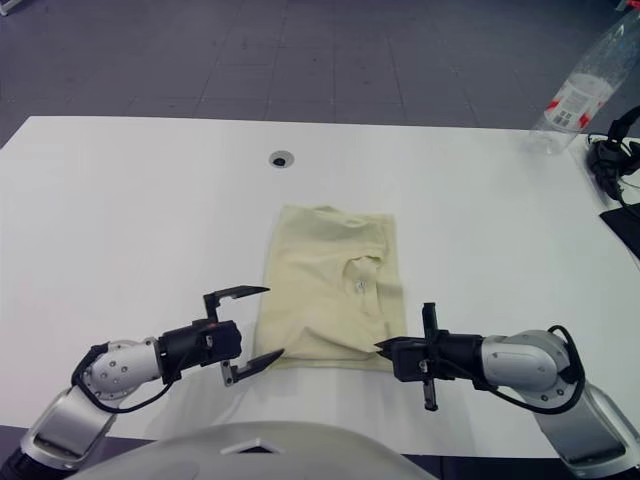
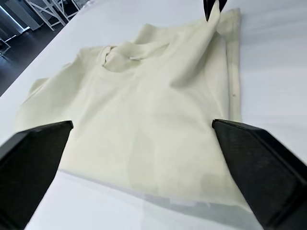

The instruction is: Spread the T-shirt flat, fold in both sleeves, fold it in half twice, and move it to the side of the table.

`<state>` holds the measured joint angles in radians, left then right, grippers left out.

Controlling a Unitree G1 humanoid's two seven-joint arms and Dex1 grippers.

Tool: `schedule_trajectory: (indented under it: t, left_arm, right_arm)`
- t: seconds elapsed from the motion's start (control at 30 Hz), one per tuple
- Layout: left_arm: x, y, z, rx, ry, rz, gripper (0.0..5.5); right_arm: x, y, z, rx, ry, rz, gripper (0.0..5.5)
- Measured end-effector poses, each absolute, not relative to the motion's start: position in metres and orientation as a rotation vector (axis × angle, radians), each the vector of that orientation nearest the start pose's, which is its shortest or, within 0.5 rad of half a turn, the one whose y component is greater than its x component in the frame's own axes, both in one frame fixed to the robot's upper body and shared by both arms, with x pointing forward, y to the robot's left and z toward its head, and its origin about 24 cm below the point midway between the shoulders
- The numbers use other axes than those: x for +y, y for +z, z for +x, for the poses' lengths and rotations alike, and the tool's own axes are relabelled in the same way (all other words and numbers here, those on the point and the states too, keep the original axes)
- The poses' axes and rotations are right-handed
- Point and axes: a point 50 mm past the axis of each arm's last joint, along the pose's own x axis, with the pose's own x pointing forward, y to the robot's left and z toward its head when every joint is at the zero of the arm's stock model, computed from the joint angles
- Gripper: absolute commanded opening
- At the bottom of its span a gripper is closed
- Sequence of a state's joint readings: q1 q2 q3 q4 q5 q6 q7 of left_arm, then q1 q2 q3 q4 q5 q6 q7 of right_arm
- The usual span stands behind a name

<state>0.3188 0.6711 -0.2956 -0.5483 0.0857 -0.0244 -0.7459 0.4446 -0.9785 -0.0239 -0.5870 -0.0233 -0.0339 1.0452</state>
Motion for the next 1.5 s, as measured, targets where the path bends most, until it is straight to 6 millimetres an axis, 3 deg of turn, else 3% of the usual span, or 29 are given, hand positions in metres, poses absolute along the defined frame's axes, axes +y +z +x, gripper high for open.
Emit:
schedule_trajectory:
  t: [0.5,1.13,1.5]
  left_arm:
    - [0.136,0.057,0.15,0.118,-1.198,0.733,5.4]
    - [0.13,0.074,0.141,0.044,-1.226,0.706,5.4]
    - [0.131,0.072,0.138,0.063,-1.234,0.703,5.4]
  right_arm:
    - [-0.228,0.112,0.143,0.411,1.206,-0.768,0.03]
    - [-0.243,0.099,0.131,0.519,1.222,-0.862,0.03]
    - [-0.242,0.083,0.129,0.587,1.286,-0.95,0.03]
